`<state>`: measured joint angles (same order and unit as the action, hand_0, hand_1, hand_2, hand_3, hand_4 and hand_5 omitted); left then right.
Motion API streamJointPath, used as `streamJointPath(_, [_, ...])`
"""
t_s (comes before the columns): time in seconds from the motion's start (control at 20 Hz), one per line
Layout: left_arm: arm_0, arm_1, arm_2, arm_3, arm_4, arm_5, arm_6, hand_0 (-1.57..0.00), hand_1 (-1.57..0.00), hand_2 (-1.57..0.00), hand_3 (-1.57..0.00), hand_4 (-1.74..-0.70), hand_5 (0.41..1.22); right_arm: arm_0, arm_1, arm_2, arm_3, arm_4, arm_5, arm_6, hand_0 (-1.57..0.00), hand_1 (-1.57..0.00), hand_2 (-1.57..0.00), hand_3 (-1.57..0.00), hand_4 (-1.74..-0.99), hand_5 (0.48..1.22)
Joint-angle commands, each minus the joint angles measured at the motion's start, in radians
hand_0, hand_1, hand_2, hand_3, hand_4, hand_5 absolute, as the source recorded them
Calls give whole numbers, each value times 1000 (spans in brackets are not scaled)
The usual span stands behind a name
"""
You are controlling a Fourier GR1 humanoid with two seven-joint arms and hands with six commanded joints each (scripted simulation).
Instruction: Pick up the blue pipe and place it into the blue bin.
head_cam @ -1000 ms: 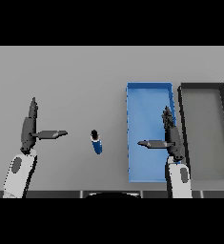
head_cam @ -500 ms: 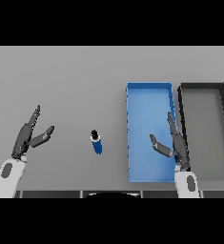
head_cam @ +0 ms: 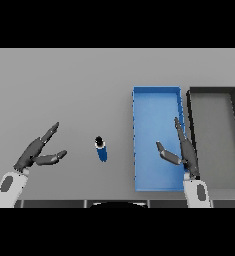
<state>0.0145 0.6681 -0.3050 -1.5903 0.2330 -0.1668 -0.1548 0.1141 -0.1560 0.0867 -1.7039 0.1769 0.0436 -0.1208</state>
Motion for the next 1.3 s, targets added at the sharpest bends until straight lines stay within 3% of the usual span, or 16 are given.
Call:
streamJointPath(0.0, [-3, -12, -22, -10, -5, -9, 14, 1, 1, 1, 1, -1071, 522, -3, 2, 1, -3, 0, -1, 6, 1, 1, 1, 1, -1174, 616])
streamJointPath(0.4, [-19, -121, -178, -45, -101, -31, 101, 1, 1, 1, 1, -1144, 452, 6, 6, -2, -19, -10, 1, 34, 1, 1, 1, 1, -1205, 618])
streamJointPath(0.8, [-115, -300, -231, 93, -164, 12, 81, 1, 1, 1, 1, -1145, 460, 21, 6, -8, -13, -9, -1, 39, 1, 1, 1, 1, -1205, 625])
streamJointPath(1.1, [-176, -371, -262, 197, -250, 60, 85, 1, 1, 1, 1, -1051, 418, 35, 0, -11, -26, -14, 4, -6, 1, 1, 1, 1, -1221, 645])
streamJointPath(1.25, [-179, -404, -261, 223, -226, 45, 50, 1, 1, 1, 1, -1090, 441, 27, -9, -15, -28, -2, -6, 19, 1, 1, 1, 1, -1205, 649])
